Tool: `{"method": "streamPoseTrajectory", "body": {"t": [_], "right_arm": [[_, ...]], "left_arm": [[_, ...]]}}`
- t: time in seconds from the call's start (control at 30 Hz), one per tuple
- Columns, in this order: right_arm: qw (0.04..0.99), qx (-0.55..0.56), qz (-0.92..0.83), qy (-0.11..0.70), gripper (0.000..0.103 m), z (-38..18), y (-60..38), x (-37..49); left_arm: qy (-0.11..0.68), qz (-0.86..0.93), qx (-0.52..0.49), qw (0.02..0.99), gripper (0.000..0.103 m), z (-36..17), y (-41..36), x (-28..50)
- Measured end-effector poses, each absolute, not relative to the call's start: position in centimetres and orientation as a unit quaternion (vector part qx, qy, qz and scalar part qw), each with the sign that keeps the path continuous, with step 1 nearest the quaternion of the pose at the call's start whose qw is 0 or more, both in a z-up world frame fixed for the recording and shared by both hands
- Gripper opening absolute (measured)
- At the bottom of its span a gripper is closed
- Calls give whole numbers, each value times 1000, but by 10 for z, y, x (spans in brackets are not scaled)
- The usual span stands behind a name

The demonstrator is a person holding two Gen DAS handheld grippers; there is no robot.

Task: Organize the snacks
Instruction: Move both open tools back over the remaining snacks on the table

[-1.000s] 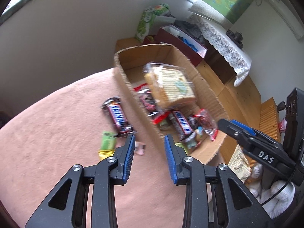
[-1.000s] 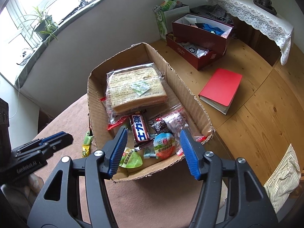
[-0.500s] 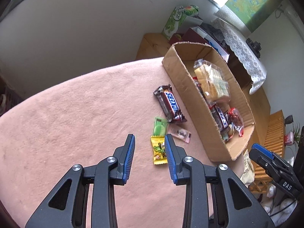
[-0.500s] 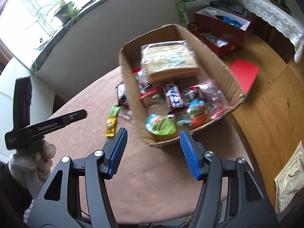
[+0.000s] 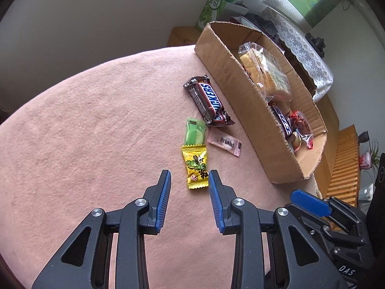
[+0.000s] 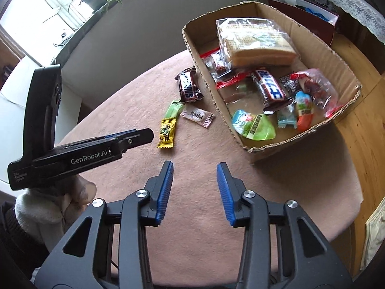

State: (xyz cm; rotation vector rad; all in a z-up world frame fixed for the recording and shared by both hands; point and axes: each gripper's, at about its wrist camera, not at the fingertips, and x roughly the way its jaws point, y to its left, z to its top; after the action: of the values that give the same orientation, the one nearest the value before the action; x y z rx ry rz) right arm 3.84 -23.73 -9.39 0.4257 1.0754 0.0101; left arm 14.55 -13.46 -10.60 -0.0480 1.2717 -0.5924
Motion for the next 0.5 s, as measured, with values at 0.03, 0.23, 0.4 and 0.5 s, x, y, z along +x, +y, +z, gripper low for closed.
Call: {"method": "streamPoseTrajectory", "body": {"t": [0.03,0.23,0.4,0.5], "right_arm": [[840,201,0,504,36,-97,-234,39],[845,211,-15,492,33,-107,-226,44],[851,207,-7,482,33,-111,-214,56],[852,209,-10,480,33,-115,-210,62]], "left_arm": [[585,-277,-19,762,30,-108,-135,145],[582,-295,-2,758,30,-113,-143,142],[578,-290,-17,763,30,-112,-135,145],[575,-291,-19,765,30,-108,-128,155]]}}
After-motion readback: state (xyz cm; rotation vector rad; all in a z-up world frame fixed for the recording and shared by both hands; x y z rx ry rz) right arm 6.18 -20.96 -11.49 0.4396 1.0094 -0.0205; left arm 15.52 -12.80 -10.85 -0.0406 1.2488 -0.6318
